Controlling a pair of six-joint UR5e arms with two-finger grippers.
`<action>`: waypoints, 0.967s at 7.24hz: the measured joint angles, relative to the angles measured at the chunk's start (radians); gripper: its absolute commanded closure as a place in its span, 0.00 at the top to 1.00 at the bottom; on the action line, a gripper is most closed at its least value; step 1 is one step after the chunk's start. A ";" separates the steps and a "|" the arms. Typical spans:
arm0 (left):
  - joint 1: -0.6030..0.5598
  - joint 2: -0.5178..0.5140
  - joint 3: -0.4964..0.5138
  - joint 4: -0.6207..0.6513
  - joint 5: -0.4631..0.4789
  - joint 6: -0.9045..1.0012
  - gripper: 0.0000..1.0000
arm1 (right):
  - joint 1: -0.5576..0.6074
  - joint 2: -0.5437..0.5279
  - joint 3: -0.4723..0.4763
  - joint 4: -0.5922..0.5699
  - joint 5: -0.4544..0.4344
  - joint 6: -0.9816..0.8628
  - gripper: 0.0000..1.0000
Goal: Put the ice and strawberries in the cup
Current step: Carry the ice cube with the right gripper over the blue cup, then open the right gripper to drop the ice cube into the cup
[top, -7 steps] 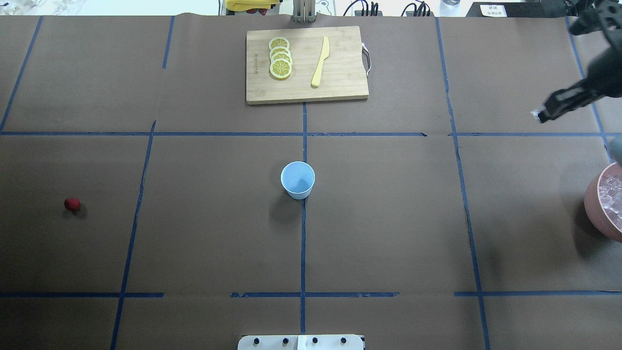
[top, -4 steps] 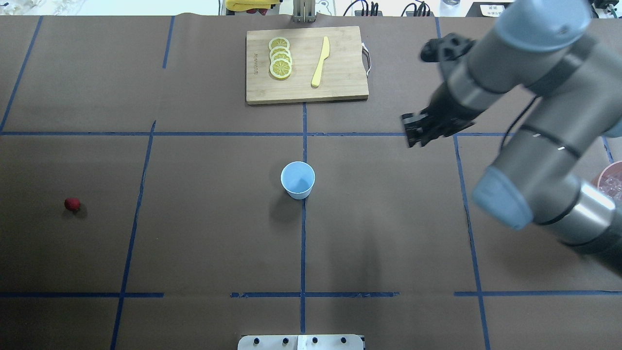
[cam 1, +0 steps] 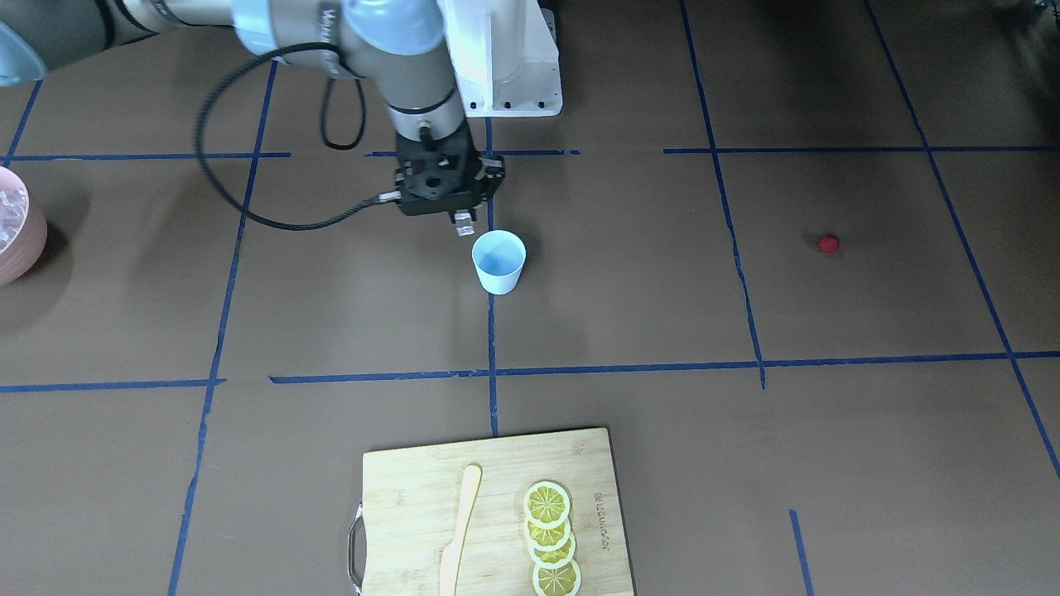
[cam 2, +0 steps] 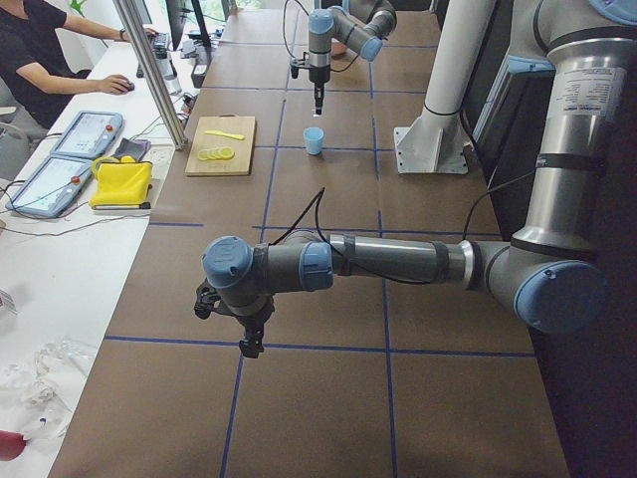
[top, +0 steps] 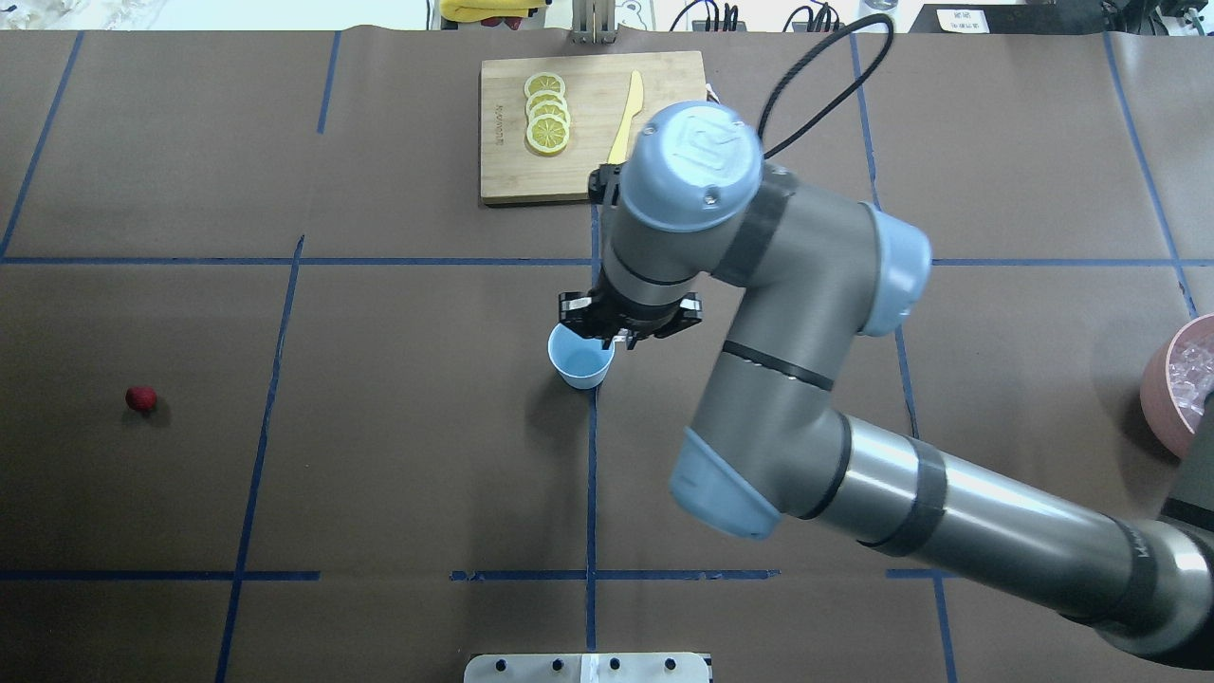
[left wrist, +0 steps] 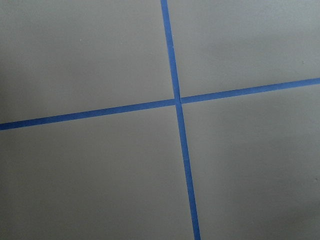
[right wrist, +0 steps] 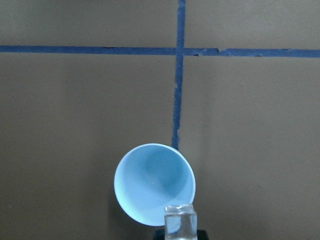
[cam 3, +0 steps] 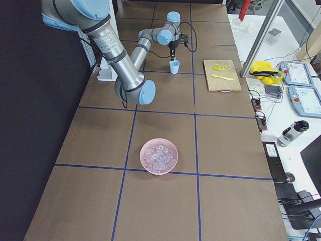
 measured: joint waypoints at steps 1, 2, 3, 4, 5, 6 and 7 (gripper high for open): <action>0.000 0.000 0.002 0.000 0.000 0.000 1.00 | -0.017 0.033 -0.046 0.001 -0.017 0.004 0.01; 0.000 -0.001 0.002 0.000 0.000 0.000 1.00 | -0.026 0.053 -0.076 0.001 -0.029 0.006 0.03; 0.000 -0.001 0.001 0.000 0.000 0.000 1.00 | -0.029 0.061 -0.091 0.002 -0.034 0.006 0.10; 0.001 -0.001 -0.001 0.000 0.000 -0.001 1.00 | -0.030 0.064 -0.098 0.002 -0.035 0.006 0.20; 0.001 -0.002 -0.003 0.000 0.000 -0.002 1.00 | -0.031 0.064 -0.101 0.002 -0.036 0.005 0.46; 0.001 -0.002 -0.005 0.000 0.000 -0.002 1.00 | -0.031 0.063 -0.102 0.002 -0.036 0.003 0.65; 0.002 -0.003 -0.005 0.000 0.000 -0.002 1.00 | -0.031 0.063 -0.102 0.002 -0.036 -0.002 0.74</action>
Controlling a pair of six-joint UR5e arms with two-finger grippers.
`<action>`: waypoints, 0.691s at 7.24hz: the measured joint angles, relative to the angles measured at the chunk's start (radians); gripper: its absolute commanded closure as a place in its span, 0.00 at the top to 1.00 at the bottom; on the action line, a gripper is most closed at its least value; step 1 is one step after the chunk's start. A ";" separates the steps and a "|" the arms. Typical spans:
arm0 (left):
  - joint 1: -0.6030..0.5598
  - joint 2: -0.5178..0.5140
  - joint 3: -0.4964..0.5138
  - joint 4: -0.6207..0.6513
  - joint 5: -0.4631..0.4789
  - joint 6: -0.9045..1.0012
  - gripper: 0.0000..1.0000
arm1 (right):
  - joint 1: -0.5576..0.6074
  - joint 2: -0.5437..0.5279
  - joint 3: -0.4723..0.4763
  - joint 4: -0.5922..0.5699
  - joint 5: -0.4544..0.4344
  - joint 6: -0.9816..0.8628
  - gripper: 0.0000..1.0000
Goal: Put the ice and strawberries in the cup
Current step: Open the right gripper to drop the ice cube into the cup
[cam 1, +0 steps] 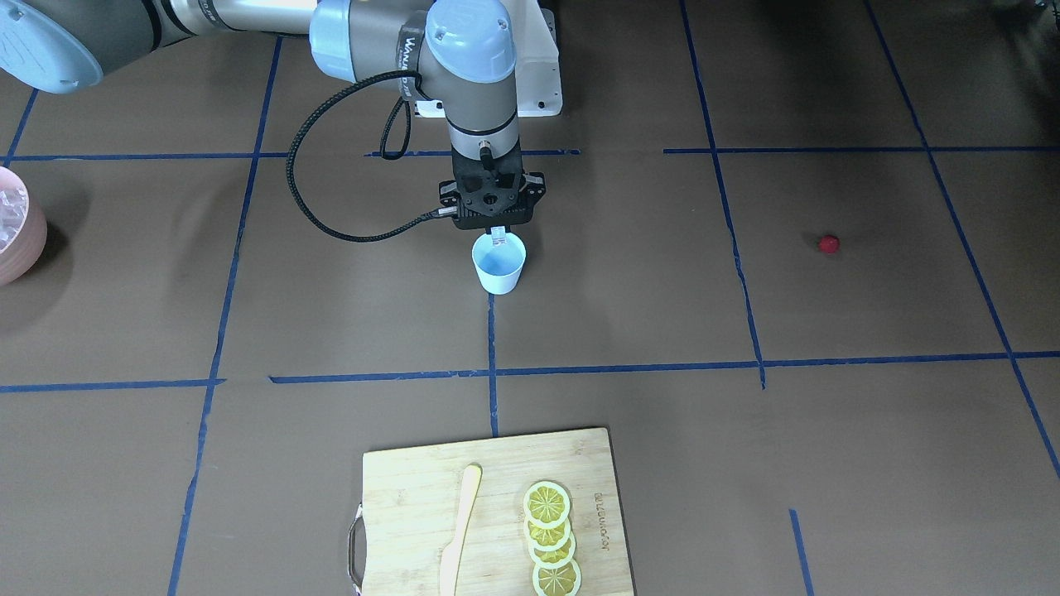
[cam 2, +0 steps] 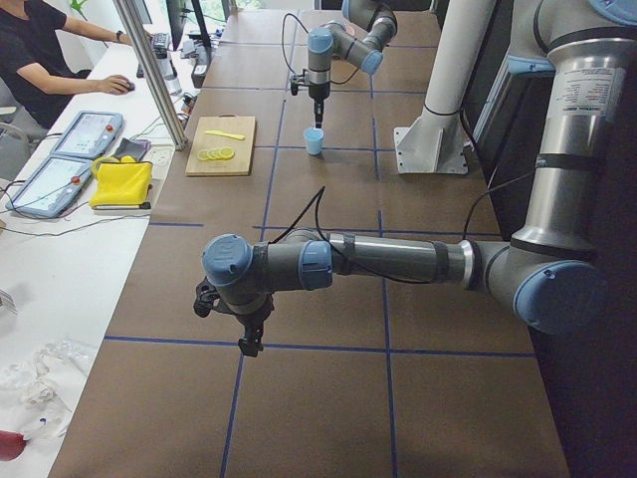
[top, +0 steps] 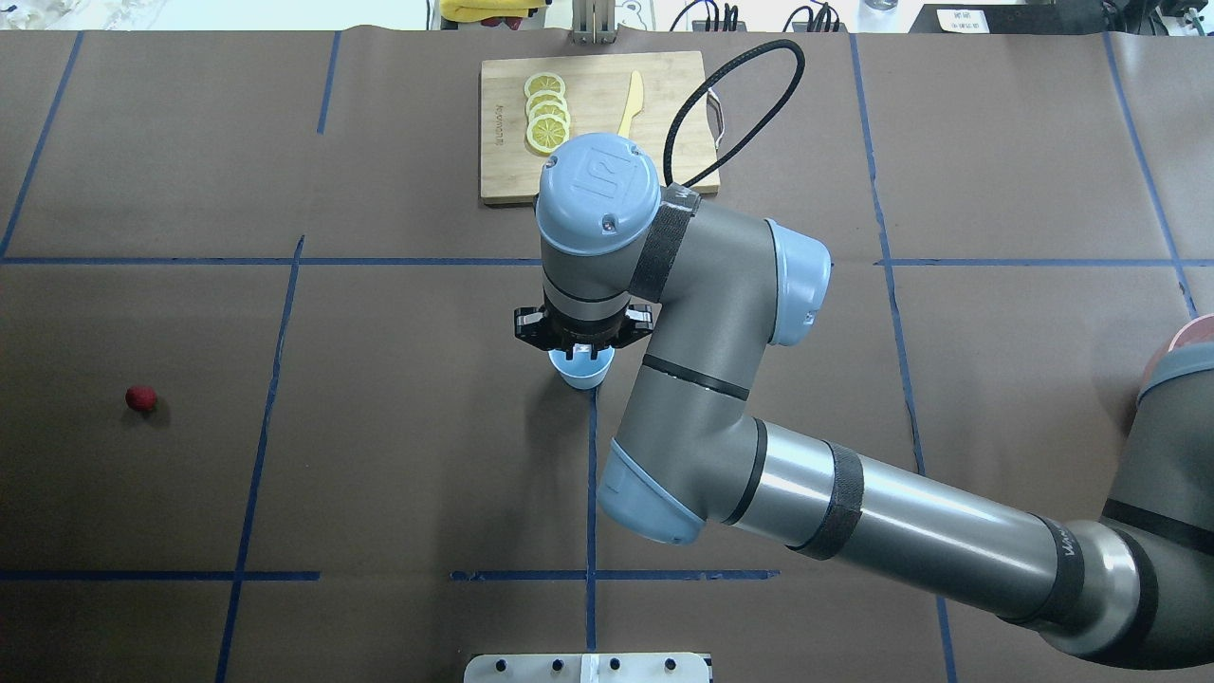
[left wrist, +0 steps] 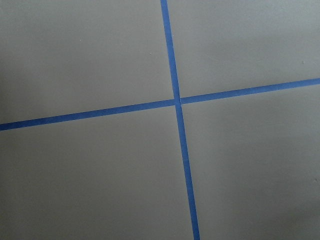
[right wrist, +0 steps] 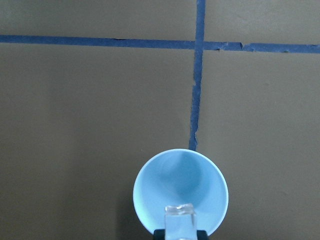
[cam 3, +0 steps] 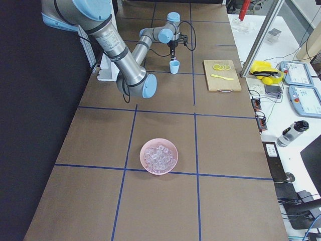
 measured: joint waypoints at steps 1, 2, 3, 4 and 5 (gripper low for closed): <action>0.000 -0.001 0.000 0.000 0.000 0.000 1.00 | 0.000 0.000 0.000 0.000 0.000 -0.003 0.79; 0.000 -0.001 0.000 0.000 0.000 -0.001 1.00 | 0.000 0.000 -0.001 0.000 0.000 -0.003 0.86; 0.000 -0.001 0.001 0.000 0.000 -0.001 1.00 | 0.000 0.000 -0.001 0.000 0.000 -0.003 0.99; 0.000 -0.002 0.001 0.000 0.000 -0.001 1.00 | 0.000 0.001 0.000 0.000 0.000 -0.002 0.99; 0.000 -0.002 0.000 0.000 0.000 -0.001 1.00 | 0.001 0.002 0.002 0.006 0.000 0.002 0.99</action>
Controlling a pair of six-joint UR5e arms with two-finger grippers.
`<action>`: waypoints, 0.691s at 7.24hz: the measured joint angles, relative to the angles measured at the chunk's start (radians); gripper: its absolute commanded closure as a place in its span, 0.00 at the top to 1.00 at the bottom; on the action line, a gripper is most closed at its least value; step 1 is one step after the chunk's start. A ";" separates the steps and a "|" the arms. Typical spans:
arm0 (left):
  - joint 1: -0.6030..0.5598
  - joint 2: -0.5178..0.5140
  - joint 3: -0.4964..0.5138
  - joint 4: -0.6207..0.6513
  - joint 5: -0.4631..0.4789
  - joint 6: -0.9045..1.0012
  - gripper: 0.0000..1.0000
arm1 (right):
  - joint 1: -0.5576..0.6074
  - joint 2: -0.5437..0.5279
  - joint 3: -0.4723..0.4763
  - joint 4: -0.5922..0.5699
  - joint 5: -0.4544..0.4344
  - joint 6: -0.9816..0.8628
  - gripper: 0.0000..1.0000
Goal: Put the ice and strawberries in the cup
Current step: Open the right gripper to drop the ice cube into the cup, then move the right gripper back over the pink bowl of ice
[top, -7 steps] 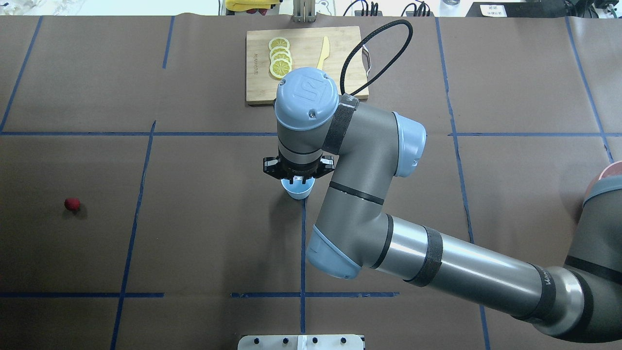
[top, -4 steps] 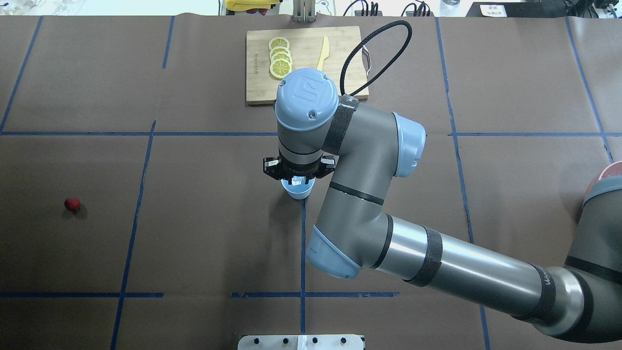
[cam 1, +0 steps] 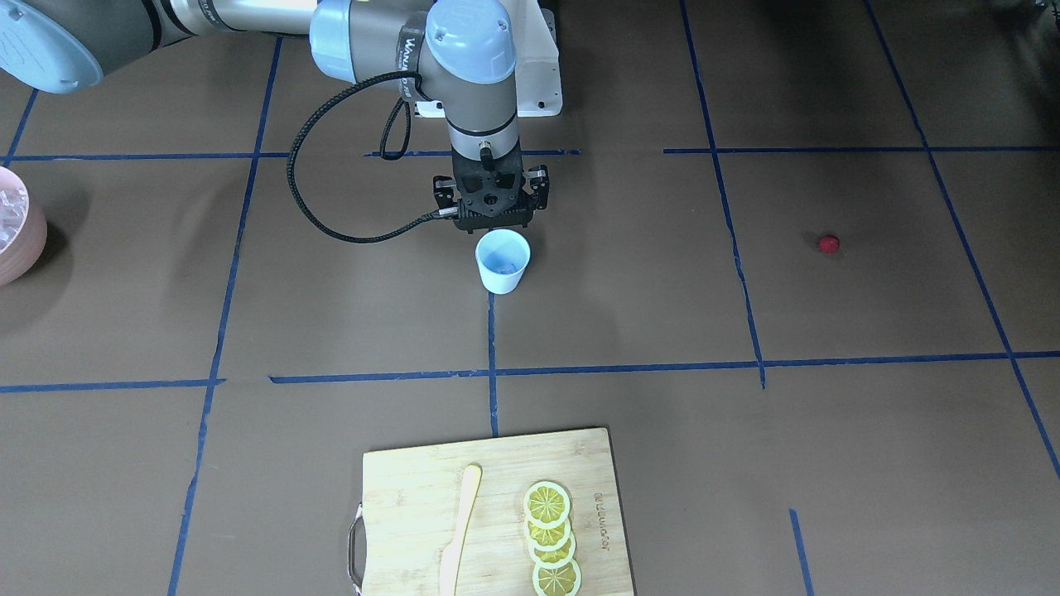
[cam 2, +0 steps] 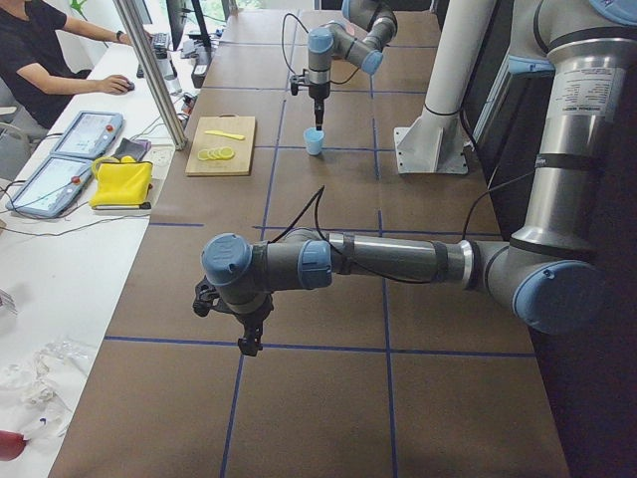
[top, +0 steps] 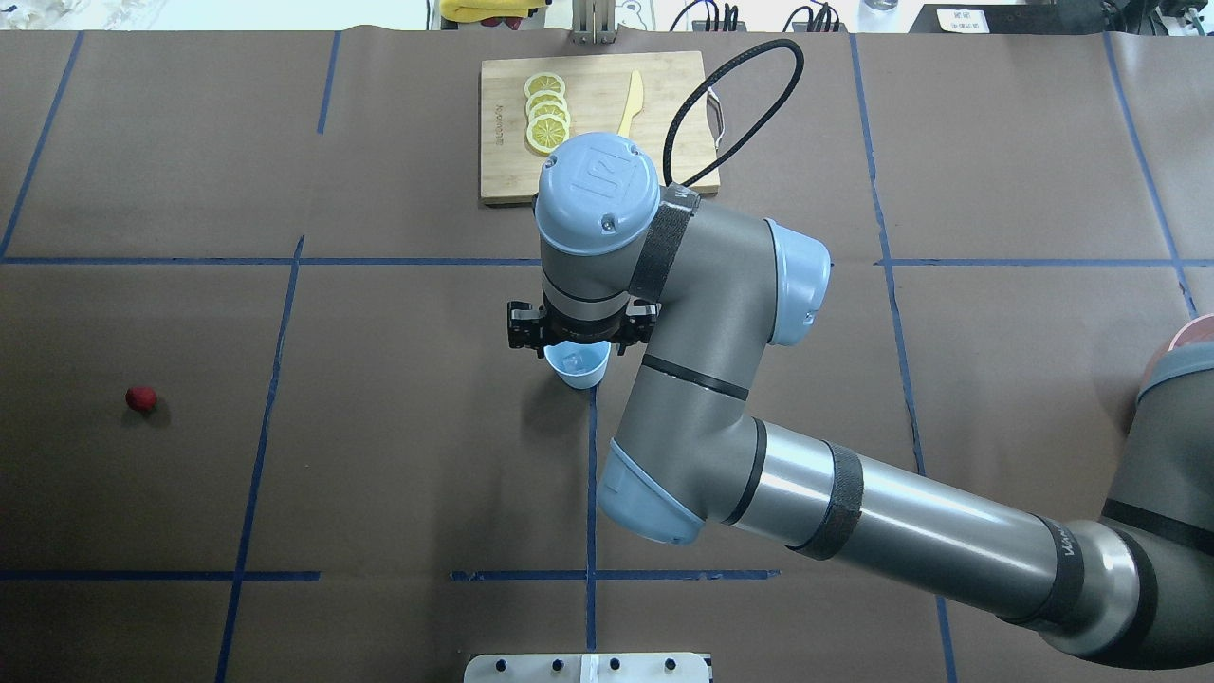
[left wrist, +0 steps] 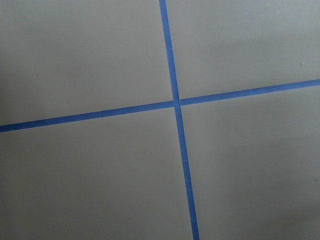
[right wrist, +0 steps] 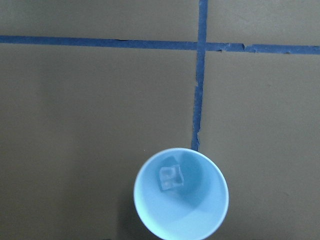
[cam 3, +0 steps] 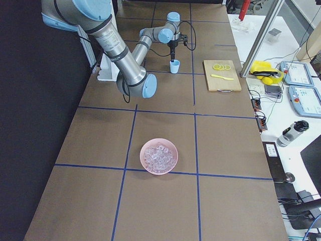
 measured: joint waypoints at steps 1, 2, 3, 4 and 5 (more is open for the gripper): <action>0.000 -0.001 -0.001 0.000 0.000 0.000 1.00 | 0.002 0.001 0.002 0.010 0.000 0.003 0.99; 0.000 -0.001 -0.001 0.000 0.000 0.000 1.00 | 0.003 0.001 0.004 0.015 0.000 0.004 0.99; 0.000 -0.003 -0.001 0.000 0.000 0.000 1.00 | 0.009 -0.001 0.007 0.011 0.002 0.003 0.99; 0.000 -0.004 -0.001 0.000 0.000 0.000 1.00 | 0.025 -0.006 0.025 -0.022 0.005 -0.001 0.99; 0.000 -0.005 -0.001 0.000 0.000 0.000 1.00 | 0.047 -0.023 0.077 -0.095 0.007 -0.011 0.99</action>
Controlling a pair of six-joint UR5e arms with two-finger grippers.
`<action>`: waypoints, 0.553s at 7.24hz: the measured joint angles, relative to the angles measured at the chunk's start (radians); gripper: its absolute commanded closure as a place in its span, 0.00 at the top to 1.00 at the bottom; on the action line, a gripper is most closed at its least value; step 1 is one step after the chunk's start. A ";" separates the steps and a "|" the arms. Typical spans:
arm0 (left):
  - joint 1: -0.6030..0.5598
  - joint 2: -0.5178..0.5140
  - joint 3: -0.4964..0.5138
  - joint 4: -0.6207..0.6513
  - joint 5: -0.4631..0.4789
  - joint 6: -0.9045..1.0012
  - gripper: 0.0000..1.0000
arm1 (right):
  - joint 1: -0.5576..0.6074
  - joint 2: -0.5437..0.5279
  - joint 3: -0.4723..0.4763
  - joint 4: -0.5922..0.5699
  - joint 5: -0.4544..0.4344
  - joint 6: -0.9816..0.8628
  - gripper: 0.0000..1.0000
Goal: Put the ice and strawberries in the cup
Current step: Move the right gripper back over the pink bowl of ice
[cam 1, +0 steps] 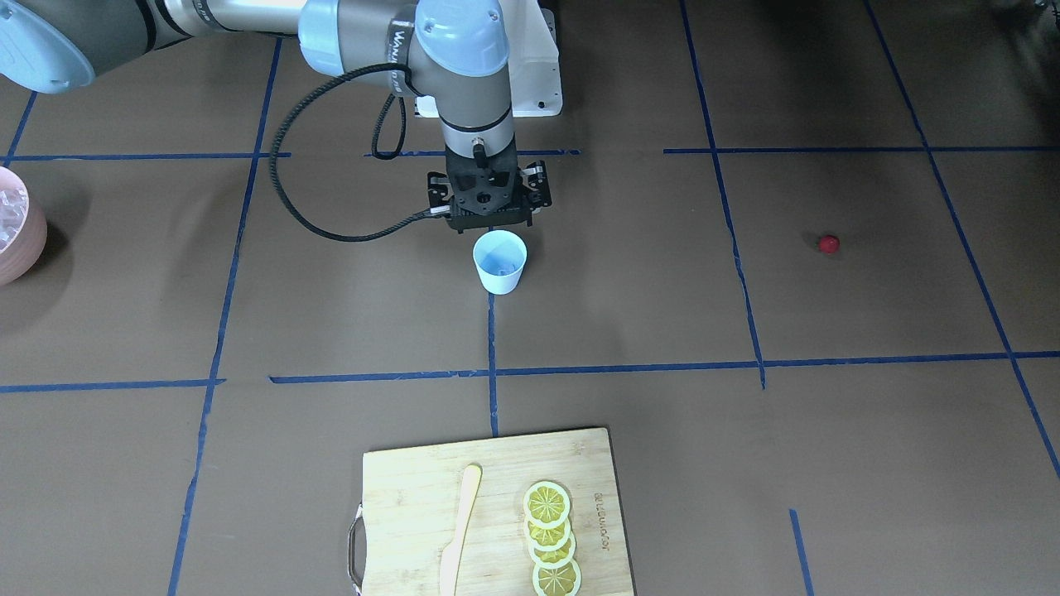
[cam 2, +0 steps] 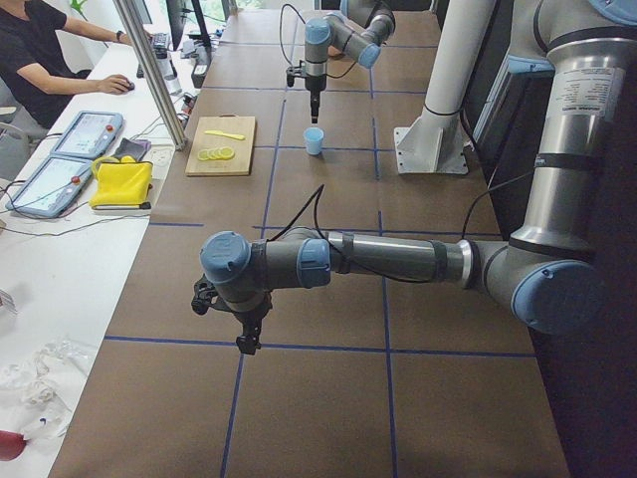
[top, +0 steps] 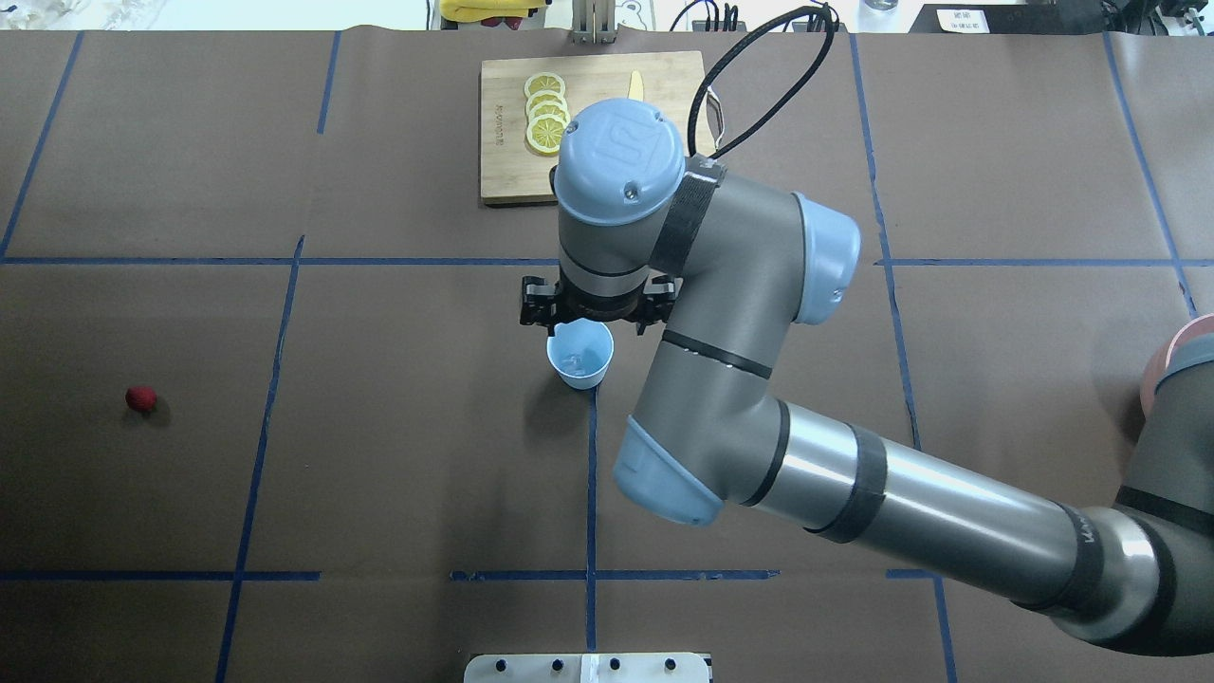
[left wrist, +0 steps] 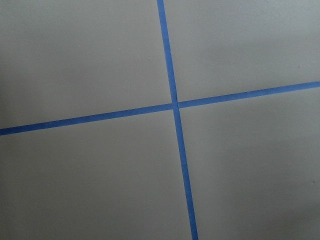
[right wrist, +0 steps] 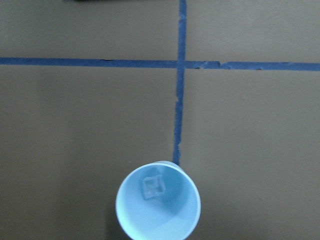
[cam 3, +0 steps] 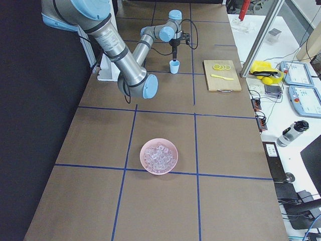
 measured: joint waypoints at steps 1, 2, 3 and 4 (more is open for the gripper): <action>0.000 -0.001 0.000 0.000 0.000 0.000 1.00 | 0.030 -0.046 0.093 -0.086 0.004 -0.036 0.99; 0.000 -0.001 0.000 0.000 0.000 0.000 1.00 | 0.074 -0.131 0.211 -0.149 0.008 -0.124 0.99; 0.000 -0.001 -0.002 0.000 0.000 0.000 1.00 | 0.135 -0.239 0.335 -0.187 0.024 -0.247 0.99; 0.000 -0.001 -0.003 0.001 0.000 0.000 1.00 | 0.203 -0.348 0.439 -0.206 0.061 -0.372 0.99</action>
